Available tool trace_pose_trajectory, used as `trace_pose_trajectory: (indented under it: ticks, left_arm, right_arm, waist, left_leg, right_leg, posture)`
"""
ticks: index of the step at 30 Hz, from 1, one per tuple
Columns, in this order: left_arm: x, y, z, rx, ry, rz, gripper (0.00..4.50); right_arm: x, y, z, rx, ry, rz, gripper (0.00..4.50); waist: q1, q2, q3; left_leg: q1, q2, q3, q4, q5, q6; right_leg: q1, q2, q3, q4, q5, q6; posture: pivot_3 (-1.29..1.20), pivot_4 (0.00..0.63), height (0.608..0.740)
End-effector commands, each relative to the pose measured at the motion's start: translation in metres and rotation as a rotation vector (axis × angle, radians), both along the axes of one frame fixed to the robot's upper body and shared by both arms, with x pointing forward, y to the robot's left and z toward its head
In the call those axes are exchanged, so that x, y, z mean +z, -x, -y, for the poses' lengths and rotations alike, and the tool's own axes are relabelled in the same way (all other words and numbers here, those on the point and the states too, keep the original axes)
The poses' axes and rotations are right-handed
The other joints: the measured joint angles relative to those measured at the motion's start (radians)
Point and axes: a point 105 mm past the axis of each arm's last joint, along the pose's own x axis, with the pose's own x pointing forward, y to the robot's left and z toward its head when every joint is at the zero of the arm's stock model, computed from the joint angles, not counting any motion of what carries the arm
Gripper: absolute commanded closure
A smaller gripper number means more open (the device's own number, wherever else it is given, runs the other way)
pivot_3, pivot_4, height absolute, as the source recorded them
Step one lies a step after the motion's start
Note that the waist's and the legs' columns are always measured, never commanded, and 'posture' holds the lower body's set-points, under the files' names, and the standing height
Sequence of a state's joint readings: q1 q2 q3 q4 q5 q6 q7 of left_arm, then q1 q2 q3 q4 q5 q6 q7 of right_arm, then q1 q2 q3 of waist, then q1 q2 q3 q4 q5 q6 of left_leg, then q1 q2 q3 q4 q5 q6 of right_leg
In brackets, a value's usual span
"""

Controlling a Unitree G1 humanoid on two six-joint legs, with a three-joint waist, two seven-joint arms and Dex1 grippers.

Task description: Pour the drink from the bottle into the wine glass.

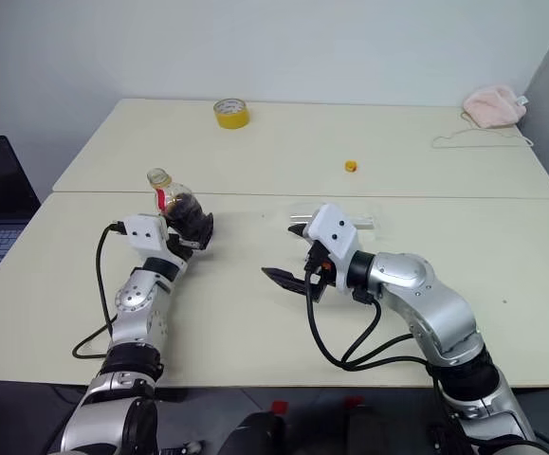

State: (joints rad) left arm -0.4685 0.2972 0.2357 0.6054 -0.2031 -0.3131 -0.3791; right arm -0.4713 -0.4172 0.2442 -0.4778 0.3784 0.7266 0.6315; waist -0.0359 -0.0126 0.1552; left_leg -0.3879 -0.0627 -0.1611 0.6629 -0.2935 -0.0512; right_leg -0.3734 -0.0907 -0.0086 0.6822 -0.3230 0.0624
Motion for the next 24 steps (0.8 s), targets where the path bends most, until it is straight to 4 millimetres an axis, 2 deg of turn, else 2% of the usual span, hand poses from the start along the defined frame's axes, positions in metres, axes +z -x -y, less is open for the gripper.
trace_pose_trajectory:
  ticks: [1,9,13,14,17,21,24]
  left_arm:
    - [0.017,0.012,-0.002,0.005,-0.023,0.061,0.01]
    - [0.008,0.049,-0.021,0.103,-0.029,0.011,0.01]
    - [0.016,0.074,-0.025,0.129,-0.074,0.014,0.01]
    - [0.018,0.08,-0.023,0.117,-0.083,0.007,0.01]
    - [0.024,0.091,0.005,-0.057,-0.148,-0.039,0.01]
    - [0.023,0.097,0.029,-0.234,-0.165,-0.098,0.01]
    - [0.033,0.097,0.048,-0.364,-0.119,-0.106,0.01]
  right_arm:
    - [0.013,0.008,0.004,0.021,-0.027,0.044,0.04]
    - [0.01,0.014,0.014,0.025,-0.014,0.027,0.04]
    - [0.01,0.009,0.026,-0.033,-0.028,0.014,0.04]
    - [0.009,0.007,0.031,-0.055,-0.023,0.017,0.04]
    - [0.003,0.001,0.044,-0.123,0.012,0.041,0.04]
    - [-0.006,-0.009,0.058,-0.223,0.079,0.112,0.04]
    - [-0.003,-0.024,0.067,-0.345,0.128,0.237,0.04]
  waist:
    - [0.0,0.0,0.0]
    - [0.001,0.0,0.0]
    - [0.003,0.0,0.0]
    - [0.003,0.0,0.0]
    - [0.006,0.0,0.0]
    - [0.009,0.0,0.0]
    - [0.007,0.0,0.0]
  left_leg:
    - [0.0,0.0,0.0,0.0,0.0,0.0]
    - [0.0,0.0,0.0,0.0,0.0,0.0]
    - [0.0,0.0,0.0,0.0,0.0,0.0]
    - [0.0,0.0,0.0,0.0,0.0,0.0]
    - [0.001,0.001,0.0,-0.001,0.0,0.0]
    - [0.001,0.0,0.001,0.0,0.0,0.0]
    - [0.003,0.001,0.002,-0.001,0.0,0.0]
  right_leg:
    - [0.0,0.0,0.0,0.0,0.0,0.0]
    - [0.0,0.0,0.0,0.0,0.0,0.0]
    - [0.001,0.0,0.001,-0.001,0.0,0.0]
    - [0.001,0.0,0.001,-0.001,0.0,0.0]
    - [0.001,0.0,0.001,-0.001,0.0,0.0]
    - [0.002,0.0,0.001,-0.001,0.0,0.0]
    - [0.003,0.001,0.001,-0.001,0.0,0.0]
  posture:
    - [0.0,0.15,0.74]
    - [0.0,0.15,0.74]
    - [0.0,0.15,0.74]
    - [0.0,0.15,0.74]
    - [0.0,0.15,0.74]
    - [0.0,0.15,0.74]
    - [0.0,0.15,0.74]
